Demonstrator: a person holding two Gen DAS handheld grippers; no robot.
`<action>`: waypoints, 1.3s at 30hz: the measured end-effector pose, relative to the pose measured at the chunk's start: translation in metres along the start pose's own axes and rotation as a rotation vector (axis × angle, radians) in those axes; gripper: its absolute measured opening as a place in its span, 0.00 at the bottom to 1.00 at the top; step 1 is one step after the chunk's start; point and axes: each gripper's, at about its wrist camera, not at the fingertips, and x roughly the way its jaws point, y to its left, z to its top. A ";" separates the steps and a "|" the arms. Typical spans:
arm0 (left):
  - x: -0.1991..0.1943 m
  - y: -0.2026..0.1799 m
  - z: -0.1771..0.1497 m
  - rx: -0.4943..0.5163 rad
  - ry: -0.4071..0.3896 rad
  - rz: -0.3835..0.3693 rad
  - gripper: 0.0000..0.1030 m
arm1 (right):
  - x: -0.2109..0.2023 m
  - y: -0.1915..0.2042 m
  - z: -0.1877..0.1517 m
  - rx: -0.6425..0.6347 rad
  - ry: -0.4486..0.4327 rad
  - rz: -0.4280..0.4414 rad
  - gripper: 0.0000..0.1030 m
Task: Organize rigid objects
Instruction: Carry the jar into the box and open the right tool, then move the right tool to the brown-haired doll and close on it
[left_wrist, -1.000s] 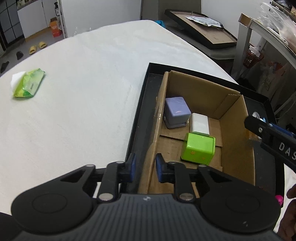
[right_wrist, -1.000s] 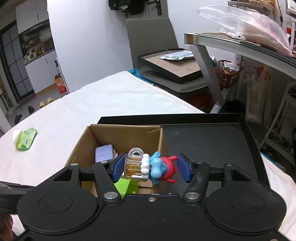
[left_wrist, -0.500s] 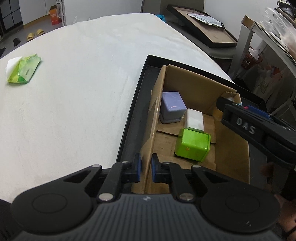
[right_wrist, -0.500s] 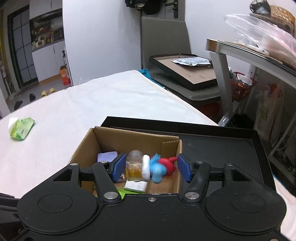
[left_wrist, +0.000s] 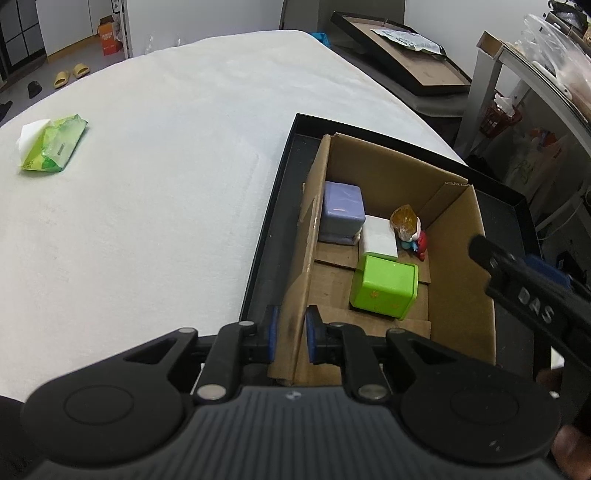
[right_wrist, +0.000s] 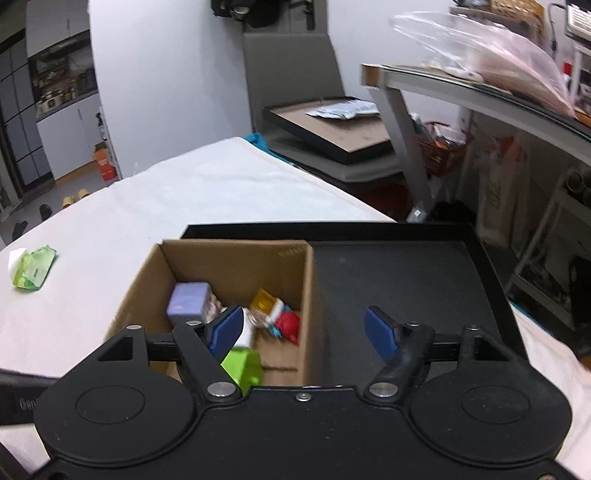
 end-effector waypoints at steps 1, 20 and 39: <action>-0.001 0.001 0.000 -0.008 0.004 -0.002 0.14 | -0.002 -0.002 -0.002 0.007 0.005 -0.007 0.71; -0.012 0.004 -0.007 0.002 -0.002 0.077 0.52 | -0.031 -0.031 -0.050 0.230 0.088 -0.222 0.84; -0.009 -0.017 -0.007 0.081 -0.023 0.161 0.66 | -0.015 -0.045 -0.085 0.402 0.137 -0.336 0.86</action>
